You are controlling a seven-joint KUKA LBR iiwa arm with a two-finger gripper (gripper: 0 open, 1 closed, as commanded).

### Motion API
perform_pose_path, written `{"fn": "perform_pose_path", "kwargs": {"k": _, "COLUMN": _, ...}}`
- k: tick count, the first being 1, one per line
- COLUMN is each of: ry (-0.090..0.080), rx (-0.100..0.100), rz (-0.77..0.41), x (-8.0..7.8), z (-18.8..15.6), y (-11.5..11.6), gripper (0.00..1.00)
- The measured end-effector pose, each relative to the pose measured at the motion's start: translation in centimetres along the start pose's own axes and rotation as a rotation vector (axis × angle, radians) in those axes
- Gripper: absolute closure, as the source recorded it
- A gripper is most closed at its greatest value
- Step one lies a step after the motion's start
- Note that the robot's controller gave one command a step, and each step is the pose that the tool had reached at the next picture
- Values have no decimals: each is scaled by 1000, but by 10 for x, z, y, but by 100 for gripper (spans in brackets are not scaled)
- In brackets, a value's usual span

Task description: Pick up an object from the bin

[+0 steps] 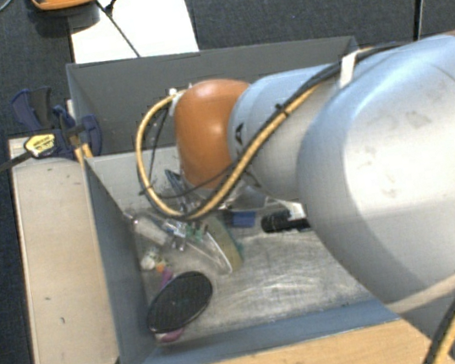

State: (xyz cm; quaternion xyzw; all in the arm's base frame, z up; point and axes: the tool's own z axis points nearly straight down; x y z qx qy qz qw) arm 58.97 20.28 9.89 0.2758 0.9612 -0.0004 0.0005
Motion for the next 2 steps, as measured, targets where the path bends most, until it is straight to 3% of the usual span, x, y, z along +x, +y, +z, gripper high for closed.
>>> {"fn": "perform_pose_path", "kwargs": {"k": 1, "ry": -6, "rx": -6, "rz": -271, "x": 13, "z": -83, "y": -15, "gripper": 100}}
{"fn": "perform_pose_path", "kwargs": {"k": 2, "ry": -5, "rx": -10, "rz": -273, "x": 46, "z": -170, "y": 8, "gripper": 100}}
